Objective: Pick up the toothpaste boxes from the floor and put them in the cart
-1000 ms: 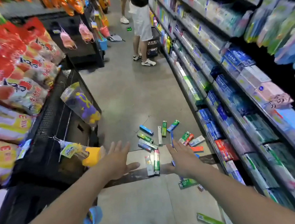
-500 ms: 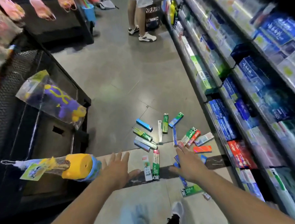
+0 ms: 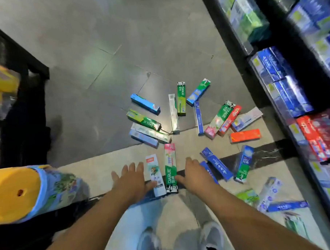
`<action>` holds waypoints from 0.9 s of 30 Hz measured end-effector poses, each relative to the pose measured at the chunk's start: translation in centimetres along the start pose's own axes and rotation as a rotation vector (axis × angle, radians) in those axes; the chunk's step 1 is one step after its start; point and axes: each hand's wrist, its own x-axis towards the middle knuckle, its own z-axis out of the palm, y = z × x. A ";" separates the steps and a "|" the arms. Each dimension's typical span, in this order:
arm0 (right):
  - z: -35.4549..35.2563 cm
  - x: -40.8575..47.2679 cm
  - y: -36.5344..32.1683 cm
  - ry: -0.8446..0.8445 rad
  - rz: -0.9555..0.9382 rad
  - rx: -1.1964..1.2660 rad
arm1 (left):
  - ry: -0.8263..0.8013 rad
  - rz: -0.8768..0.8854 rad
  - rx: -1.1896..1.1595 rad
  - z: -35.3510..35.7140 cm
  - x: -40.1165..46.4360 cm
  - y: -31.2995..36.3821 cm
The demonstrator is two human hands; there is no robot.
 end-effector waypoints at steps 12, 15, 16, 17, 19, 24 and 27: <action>13.9 17.3 1.2 0.005 0.184 0.152 | 0.013 -0.003 -0.002 10.0 16.8 -5.7; 15.9 18.5 1.1 -0.002 0.232 0.195 | 0.011 0.004 -0.021 10.9 17.5 -6.0; 16.4 18.7 1.1 0.002 0.241 0.198 | 0.010 0.010 -0.028 11.0 17.6 -6.0; 16.6 18.9 1.1 0.008 0.250 0.205 | 0.009 0.017 -0.036 11.1 17.6 -6.0; 16.8 19.3 1.1 0.019 0.256 0.232 | 0.002 0.027 -0.053 11.2 17.8 -6.0; 15.6 19.8 1.9 -0.035 0.251 0.266 | -0.024 0.017 -0.129 11.6 19.3 -5.4; 13.2 19.0 3.0 -0.127 0.237 0.341 | -0.074 0.004 -0.292 12.5 20.7 -4.0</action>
